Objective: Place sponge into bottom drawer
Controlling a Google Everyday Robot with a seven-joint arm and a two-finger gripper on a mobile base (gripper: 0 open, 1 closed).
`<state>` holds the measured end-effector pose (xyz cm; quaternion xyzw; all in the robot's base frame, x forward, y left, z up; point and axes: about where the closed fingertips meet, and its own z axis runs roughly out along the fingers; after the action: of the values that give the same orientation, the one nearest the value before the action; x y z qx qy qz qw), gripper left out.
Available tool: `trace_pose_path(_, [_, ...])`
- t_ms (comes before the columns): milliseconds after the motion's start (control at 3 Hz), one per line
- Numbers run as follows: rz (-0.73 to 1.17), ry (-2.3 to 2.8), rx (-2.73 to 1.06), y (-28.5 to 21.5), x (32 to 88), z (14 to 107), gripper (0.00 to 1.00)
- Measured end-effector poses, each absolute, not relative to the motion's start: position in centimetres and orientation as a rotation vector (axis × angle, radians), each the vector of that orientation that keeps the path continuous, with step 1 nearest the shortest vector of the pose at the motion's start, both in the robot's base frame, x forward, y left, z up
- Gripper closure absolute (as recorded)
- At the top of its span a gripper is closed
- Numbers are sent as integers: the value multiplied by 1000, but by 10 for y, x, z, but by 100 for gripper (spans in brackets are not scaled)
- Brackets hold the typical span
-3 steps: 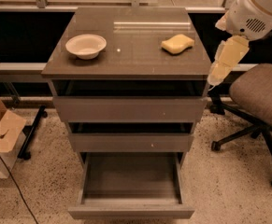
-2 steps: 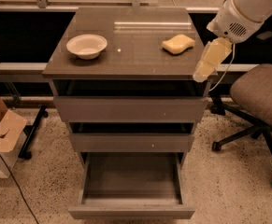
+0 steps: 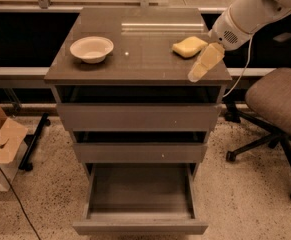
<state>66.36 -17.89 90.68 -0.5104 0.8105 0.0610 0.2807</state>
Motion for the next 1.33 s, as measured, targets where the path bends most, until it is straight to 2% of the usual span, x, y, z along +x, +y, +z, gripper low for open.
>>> trace_pose_path(1333, [241, 2154, -1193, -191, 781, 875, 0])
